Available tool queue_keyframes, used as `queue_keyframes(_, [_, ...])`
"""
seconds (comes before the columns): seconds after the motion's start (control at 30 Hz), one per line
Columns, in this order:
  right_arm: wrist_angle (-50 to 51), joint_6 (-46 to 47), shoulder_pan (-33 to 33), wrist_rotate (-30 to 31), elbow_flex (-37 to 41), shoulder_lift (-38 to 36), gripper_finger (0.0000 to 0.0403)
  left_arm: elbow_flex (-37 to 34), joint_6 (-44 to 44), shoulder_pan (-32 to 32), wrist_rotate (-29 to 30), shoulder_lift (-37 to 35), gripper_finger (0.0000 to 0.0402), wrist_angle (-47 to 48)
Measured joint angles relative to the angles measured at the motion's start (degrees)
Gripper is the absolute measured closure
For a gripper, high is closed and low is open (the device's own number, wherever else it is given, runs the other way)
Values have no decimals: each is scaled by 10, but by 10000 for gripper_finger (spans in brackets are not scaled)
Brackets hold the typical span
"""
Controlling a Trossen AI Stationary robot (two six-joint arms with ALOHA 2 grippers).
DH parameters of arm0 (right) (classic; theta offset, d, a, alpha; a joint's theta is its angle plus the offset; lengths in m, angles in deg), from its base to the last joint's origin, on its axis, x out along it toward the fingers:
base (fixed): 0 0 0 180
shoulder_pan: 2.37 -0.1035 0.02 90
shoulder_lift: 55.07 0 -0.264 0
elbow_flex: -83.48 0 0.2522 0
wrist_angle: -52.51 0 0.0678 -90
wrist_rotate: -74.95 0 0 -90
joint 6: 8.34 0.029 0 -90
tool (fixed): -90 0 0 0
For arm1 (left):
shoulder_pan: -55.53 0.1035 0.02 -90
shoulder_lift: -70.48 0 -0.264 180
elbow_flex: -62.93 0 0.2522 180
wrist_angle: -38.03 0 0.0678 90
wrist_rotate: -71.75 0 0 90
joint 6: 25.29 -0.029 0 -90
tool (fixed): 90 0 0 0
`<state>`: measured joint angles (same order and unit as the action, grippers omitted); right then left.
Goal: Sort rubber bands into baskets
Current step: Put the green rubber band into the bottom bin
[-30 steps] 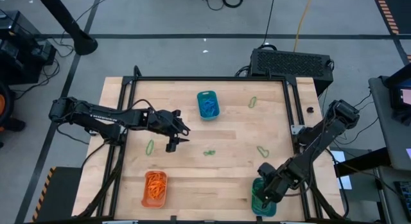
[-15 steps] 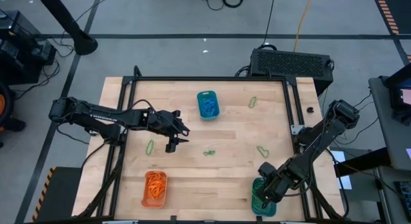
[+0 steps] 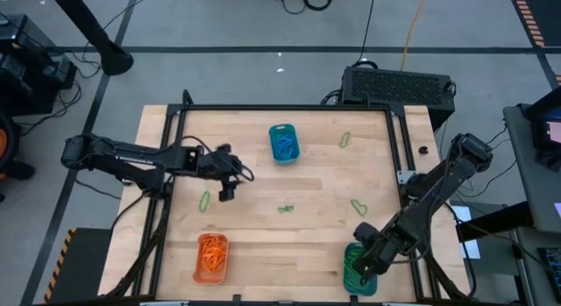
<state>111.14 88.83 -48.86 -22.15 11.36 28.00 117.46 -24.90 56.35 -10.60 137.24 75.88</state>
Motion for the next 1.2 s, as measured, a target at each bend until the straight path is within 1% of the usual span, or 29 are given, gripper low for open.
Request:
queue_keyframes(0.07, [-4,-40,1,66,-7,-2,260,0,36,19,41,1,171,33])
queue_keyframes(0.17, [-13,-105,0,144,-12,-3,261,0,78,61,42,18,171,74])
queue_keyframes(0.27, [-15,-153,0,195,-12,-3,261,0,76,94,37,43,171,91])
queue_keyframes(0.3, [-16,-163,0,208,-12,-3,261,0,62,99,25,50,171,82])
queue_keyframes(0.33, [-16,-171,0,219,-12,-3,261,0,44,101,-2,58,171,67])
queue_keyframes(0.37, [-16,-179,0,226,-12,-3,261,0,30,98,-46,64,171,46])
queue_keyframes(0.43, [-17,-192,-1,237,-12,-3,261,0,24,81,-140,81,171,-29])
queue_keyframes(0.47, [-18,-198,-1,238,-12,-3,261,0,22,67,-175,90,171,-67])
queue_keyframes(0.5, [-21,-203,-1,239,-12,-3,261,0,21,51,-194,101,171,-100])
queue_keyframes(0.53, [-23,-207,-1,240,-12,-1,261,0,20,33,-199,113,171,-133])
queue_keyframes(0.6, [-28,-222,-2,251,-11,0,261,0,19,-4,-186,140,171,-193])
queue_keyframes(0.73, [-47,-263,-2,282,-11,2,261,0,23,-60,-108,210,172,-310])
queue_keyframes(0.87, [-60,-296,-1,291,-11,2,261,0,37,-84,-65,285,172,-411])
queue_keyframes(0.97, [-67,-304,-1,301,-11,2,261,15,38,-89,-22,332,172,-430])
queue_keyframes(1.03, [-73,-304,-1,301,-11,2,261,30,38,-88,-16,360,172,-434])
queue_keyframes(1.13, [-78,-304,-1,301,-11,2,261,48,38,-91,-51,402,172,-462])
queue_keyframes(1.2, [-83,-304,-1,301,-11,2,261,63,38,-96,-60,430,172,-473])
